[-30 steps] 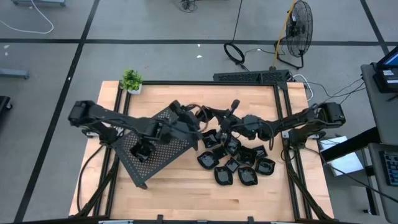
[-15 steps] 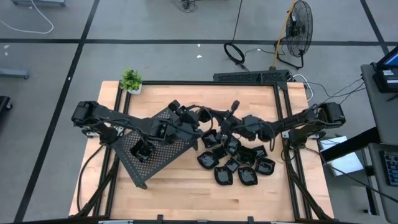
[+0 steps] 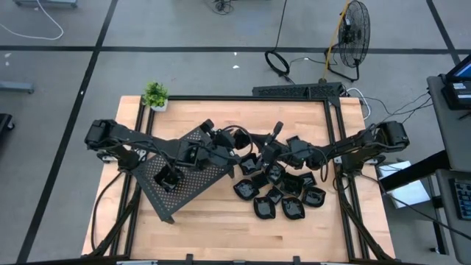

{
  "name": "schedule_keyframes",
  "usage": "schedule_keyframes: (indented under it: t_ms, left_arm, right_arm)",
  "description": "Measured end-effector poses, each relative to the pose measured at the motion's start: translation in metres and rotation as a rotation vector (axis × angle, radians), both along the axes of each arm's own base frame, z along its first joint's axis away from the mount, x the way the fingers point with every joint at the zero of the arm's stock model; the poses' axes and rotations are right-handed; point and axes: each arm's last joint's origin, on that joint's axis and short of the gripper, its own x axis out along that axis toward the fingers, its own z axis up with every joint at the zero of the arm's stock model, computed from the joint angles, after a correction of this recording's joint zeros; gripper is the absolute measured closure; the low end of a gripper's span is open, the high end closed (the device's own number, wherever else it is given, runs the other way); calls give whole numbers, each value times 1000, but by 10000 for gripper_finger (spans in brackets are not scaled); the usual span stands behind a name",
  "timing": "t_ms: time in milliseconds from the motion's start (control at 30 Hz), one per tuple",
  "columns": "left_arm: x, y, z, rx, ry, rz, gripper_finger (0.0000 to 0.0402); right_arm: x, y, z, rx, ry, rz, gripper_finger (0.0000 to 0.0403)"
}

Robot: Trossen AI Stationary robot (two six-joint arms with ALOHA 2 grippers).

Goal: Pick & Place Mini shaped plates
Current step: Stack the distorted square plate on top of the distorted square plate on the shelf

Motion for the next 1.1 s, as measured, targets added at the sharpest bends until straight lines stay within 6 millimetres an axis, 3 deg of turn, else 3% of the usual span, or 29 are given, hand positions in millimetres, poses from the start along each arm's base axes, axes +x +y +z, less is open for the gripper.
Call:
schedule_keyframes:
  t_ms: [100,200,367,533,600,867,967,1100]
  left_arm:
    - [-5,-1,8,-8,-31,-1,390]
    - [-15,1,23,-31,-92,16,389]
    - [-42,5,47,-70,-153,44,395]
    - [-69,9,56,-134,-121,48,397]
    - [-81,10,58,-236,-119,19,397]
    - [-148,11,61,-1003,50,-62,396]
    - [-174,2,58,-1122,117,93,393]
    - [-204,-8,56,-1132,142,302,397]
  right_arm:
    - [0,0,0,27,-14,-13,394]
    - [0,1,-2,30,4,-15,360]
    - [0,5,-3,70,-4,-4,268]
    - [0,7,-3,83,-12,3,197]
    - [0,7,-4,84,-6,3,181]
    - [0,7,-6,104,4,4,163]
    - [0,7,-6,112,2,5,167]
    - [0,6,-7,124,5,5,177]
